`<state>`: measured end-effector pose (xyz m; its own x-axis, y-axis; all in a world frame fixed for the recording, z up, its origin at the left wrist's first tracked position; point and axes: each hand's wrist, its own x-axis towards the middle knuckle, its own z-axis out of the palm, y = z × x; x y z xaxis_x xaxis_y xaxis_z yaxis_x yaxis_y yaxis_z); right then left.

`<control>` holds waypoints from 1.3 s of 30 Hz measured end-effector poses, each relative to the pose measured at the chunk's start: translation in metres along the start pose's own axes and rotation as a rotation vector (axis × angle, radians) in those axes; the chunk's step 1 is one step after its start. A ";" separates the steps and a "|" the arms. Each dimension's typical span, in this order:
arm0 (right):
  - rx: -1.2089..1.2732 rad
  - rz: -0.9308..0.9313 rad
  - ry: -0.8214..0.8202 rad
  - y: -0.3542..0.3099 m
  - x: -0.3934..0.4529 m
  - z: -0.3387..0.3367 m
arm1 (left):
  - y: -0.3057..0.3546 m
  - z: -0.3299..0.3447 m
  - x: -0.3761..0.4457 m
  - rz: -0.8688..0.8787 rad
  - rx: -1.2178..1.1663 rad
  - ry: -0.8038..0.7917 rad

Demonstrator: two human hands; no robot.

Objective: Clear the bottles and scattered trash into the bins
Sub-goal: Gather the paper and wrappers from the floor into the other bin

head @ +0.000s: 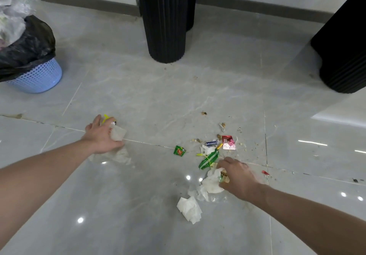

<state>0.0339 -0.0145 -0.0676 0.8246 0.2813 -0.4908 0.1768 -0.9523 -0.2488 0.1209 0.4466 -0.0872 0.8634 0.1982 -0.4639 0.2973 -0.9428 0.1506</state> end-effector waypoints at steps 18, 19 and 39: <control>0.285 0.191 0.245 0.034 -0.025 -0.037 | 0.074 0.008 -0.110 0.552 -0.264 0.006; 0.279 0.183 0.238 0.037 -0.031 -0.038 | 0.084 0.015 -0.126 0.628 -0.263 -0.056; 0.193 0.136 0.059 0.018 -0.041 -0.003 | 0.168 0.126 -0.169 1.139 0.631 -0.226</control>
<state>0.0052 -0.0430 -0.0491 0.8648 0.1396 -0.4824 -0.0390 -0.9390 -0.3416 -0.0268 0.2212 -0.0930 0.3969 -0.7742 -0.4930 -0.8379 -0.5249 0.1498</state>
